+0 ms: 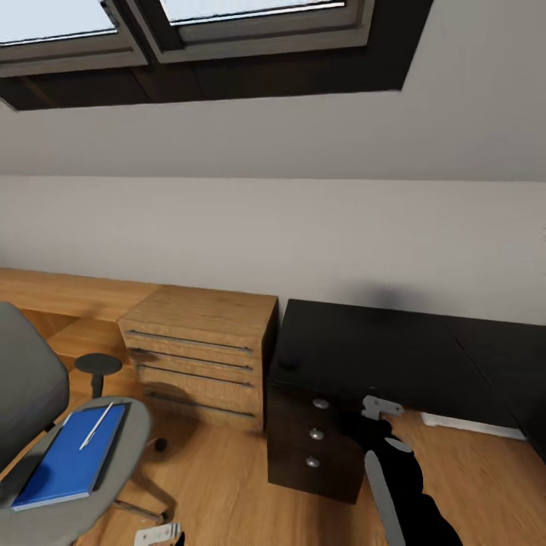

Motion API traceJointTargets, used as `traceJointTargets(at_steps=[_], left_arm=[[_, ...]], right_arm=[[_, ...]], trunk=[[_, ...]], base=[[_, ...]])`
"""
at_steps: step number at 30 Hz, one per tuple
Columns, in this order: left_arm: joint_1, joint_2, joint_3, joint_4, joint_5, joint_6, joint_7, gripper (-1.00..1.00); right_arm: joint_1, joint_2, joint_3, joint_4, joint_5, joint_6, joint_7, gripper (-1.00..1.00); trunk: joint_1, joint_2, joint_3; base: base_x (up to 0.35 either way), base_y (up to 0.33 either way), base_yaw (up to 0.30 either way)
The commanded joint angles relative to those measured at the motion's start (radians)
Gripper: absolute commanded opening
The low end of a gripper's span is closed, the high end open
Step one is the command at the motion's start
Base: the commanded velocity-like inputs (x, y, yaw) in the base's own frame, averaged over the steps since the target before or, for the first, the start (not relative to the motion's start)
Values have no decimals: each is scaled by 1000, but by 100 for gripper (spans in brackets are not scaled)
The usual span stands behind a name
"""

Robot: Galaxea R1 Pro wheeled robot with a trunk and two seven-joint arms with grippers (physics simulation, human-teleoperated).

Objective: In the bedroom, organize the workspace by keeping the computer under the desk, ensuring the monitor is on the desk, placing the keyboard on the desk next to the monitor, placing the mouse on the desk next to the keyboard, moving the folder from the swivel chair onto the desk next to the mouse, stacking the notebook on top of the folder with the pen on top of the notebook, and positioning the swivel chair next to the desk.

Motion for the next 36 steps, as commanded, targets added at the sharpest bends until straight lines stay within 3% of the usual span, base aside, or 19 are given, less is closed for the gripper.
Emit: traceJointTargets(at_steps=[1, 3, 5, 7, 11, 15, 16, 19, 22, 26, 36], left_arm=[[0, -3, 0, 8, -7, -22, 11, 100], [0, -19, -2, 30, -49, -70, 60, 100], [0, -27, -2, 44, -64, -88, 92, 100], [0, -31, -1, 55, -72, -99, 112, 100], [0, -33, 0, 84, -76, -103, 120, 100], [0, -32, -1, 213, -76, -112, 120, 100], [0, -35, -1, 244, -77, -121, 120, 100], [0, -41, -2, 259, -78, -126, 120, 100], [0, -44, -2, 263, -78, -127, 120, 100], [0, -49, -2, 267, -78, -124, 121, 100], [0, -64, -2, 271, -79, -123, 124, 100]], right_arm=[[0, 0, 3, 18, -10, -2, -7, 100], [0, 0, 27, 118, -6, -38, -5, 100], [1, 0, 53, 226, 1, -98, -5, 100], [1, 0, 84, 365, 24, -226, -6, 100], [1, -7, 99, 515, 56, -411, -8, 100], [1, -33, 105, 690, 75, -628, -10, 100], [1, -48, 107, 834, 82, -758, -8, 100], [1, -55, 107, 1013, 86, -937, -7, 100], [0, -54, 108, 1097, 84, -1057, -8, 100], [-1, -54, 106, 1145, 80, -1139, -10, 100], [-1, -61, 105, 1162, 79, -1193, -6, 100]], trunk=[[-1, -1, -3], [-1, -1, -5], [-1, -1, -8], [-1, -1, -11], [-1, -1, -16], [-1, -1, -18], [-1, -1, -18], [-1, -1, -18], [-1, -1, -18], [-1, -1, -18], [-1, -1, -18]], base=[[-336, 0, -25], [-335, 0, 12], [-336, 0, 54], [-331, 34, 73], [-298, 133, 73], [-214, 143, 24], [-254, 43, 5], [-294, 21, 2], [-317, 9, 1], [-328, 3, 0], [-333, 0, 0]])
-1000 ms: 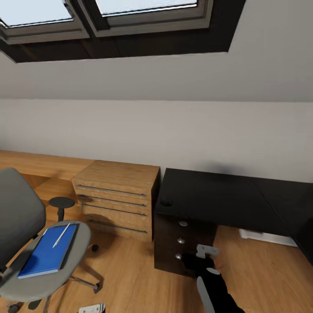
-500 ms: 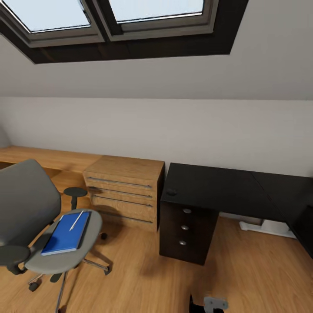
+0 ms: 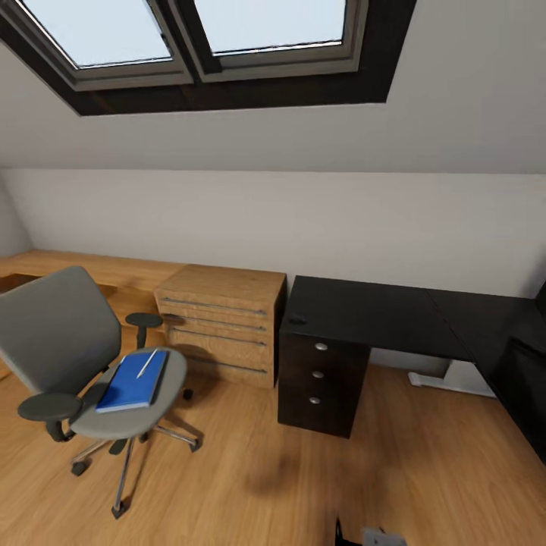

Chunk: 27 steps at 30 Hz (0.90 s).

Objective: In the bedroom, organize the workspace by keeping the computer under the desk, ensuring the monitor is on the desk, placing the keyboard on the desk next to the monitor, placing the mouse on the desk next to the keyboard, moving the folder from the swivel chair onto the desk next to the mouse, stacking the notebook on top of the folder with the pen on top of the notebook, and positioning the swivel chair next to the desk.

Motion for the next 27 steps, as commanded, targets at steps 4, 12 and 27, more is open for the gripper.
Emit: traceJointTargets(at_steps=[4, 12, 27], left_arm=[[-1, -3, 3, 1, -1, -4, 2, 100], [-1, -5, 4, 2, -1, -4, 2, 100], [-1, -6, 4, 3, -1, -4, 2, 100]], right_arm=[[-1, -1, 8, 2, -6, -12, -7, 100], [-1, -1, 8, 4, -3, -14, -7, 100], [-1, -1, 8, 4, -1, -14, -7, 100]], trunk=[[-1, -1, -1], [-1, -1, -1], [-1, -1, -1]], base=[[-334, 0, 0], [-335, 0, 0], [-335, 0, -43]])
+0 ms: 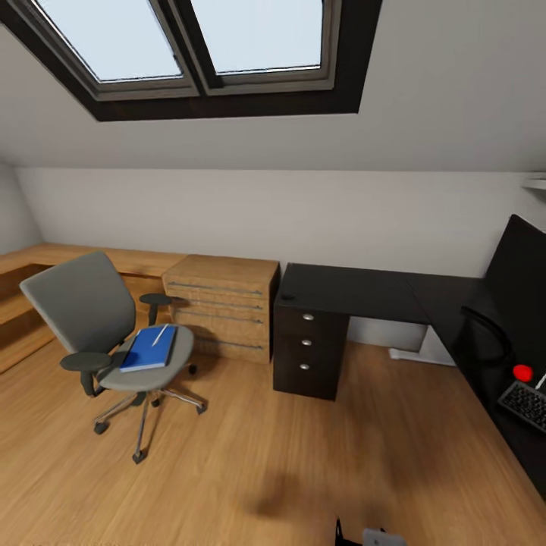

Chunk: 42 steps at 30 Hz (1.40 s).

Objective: In the bedroom, organize the workspace by keeping the computer under the desk, ensuring the monitor is on the desk, placing the keyboard on the desk next to the monitor, placing the mouse on the desk next to the keyboard, moving the folder from the swivel chair onto the desk next to the mouse, stacking the notebook on top of the folder with the pen on top of the notebook, and positioning the swivel chair next to the desk.

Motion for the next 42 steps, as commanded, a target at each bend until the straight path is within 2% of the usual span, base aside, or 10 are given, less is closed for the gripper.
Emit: traceJointTargets(at_steps=[1, 13, 29, 34, 42], left_arm=[[0, -1, 3, 1, -1, -3, 0, 100], [0, -1, 2, 13, -2, -5, 0, 100], [0, -2, 4, 11, 3, -10, -1, 100], [0, -7, 6, 9, 27, -66, 4, 100], [0, -15, 5, 8, 36, -90, 7, 100]], right_arm=[[-1, -1, 8, 1, -6, -3, -7, 100], [-1, 4, 8, 1, -10, -2, -8, 100], [-1, 6, 8, 1, -12, -1, -8, 100], [-1, 4, 7, -1, -11, -2, -9, 100], [0, 1, 7, -2, -10, -6, -10, 100]], trunk=[[-1, -1, -1], [-1, -1, -11], [-62, 111, 17], [-81, 146, 32], [-112, 202, 57]], base=[[-320, 0, -227], [-291, 0, -182], [-322, -58, 47], [-47, -2, 21], [-10, -1, 4]])
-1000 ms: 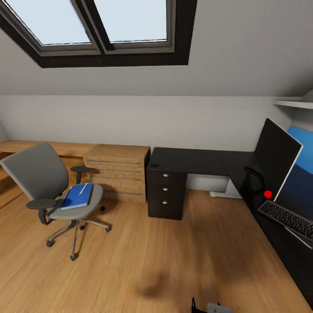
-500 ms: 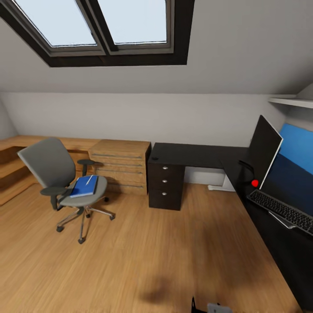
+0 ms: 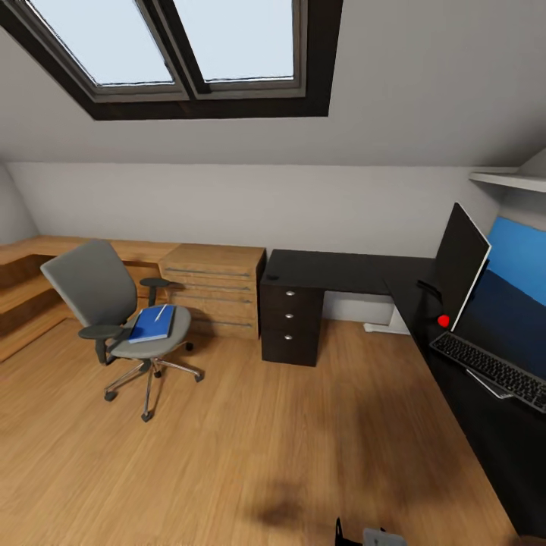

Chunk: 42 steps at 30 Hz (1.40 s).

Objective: In the bedroom, organize the workspace by keeping the computer under the desk, ensuring the monitor is on the desk, placing the keyboard on the desk next to the monitor, placing the mouse on the desk next to the keyboard, moving the folder from the swivel chair onto the desk next to the mouse, stacking the notebook on top of the folder with the pen on top of the notebook, and positioning the swivel chair next to the desk.

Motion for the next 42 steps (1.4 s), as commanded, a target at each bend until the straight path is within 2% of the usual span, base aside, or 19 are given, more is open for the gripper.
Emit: traceJointTargets(at_steps=[1, 6, 8, 14, 18, 24, 42], left_arm=[[-1, -2, 3, 0, 3, -4, 0, 100], [-1, -4, 2, 0, 3, -7, 12, 100], [-1, -6, 1, 0, 3, -5, 65, 100], [-1, -12, 0, 0, 0, -2, 103, 100], [-1, -24, -2, 2, -3, 2, 105, 100], [-1, -27, -3, 4, -3, 3, 105, 100], [0, -31, -3, 6, -5, 2, 106, 100]], right_arm=[[-1, 0, 8, 0, -6, -4, -7, 100], [-1, 0, 8, 2, -5, -44, -7, 100], [-1, 0, 9, 4, -3, -100, -7, 100], [-1, -1, 11, 5, -1, -125, -7, 100], [-1, 0, 13, 5, 1, -128, -7, 100], [-1, 0, 14, 5, 2, -128, -7, 100], [-1, 4, 14, 7, -1, -125, -8, 100]], trunk=[[-4, 7, 2], [-23, 42, 18], [-31, 56, 25], [-54, 98, 47], [-69, 126, 62], [-92, 168, 82], [-161, 294, 139]], base=[[-3, 0, 1], [-1, 0, -6], [0, 0, -164], [0, 0, -220], [0, 0, -247], [-40, -92, -187], [-103, -302, -18]])
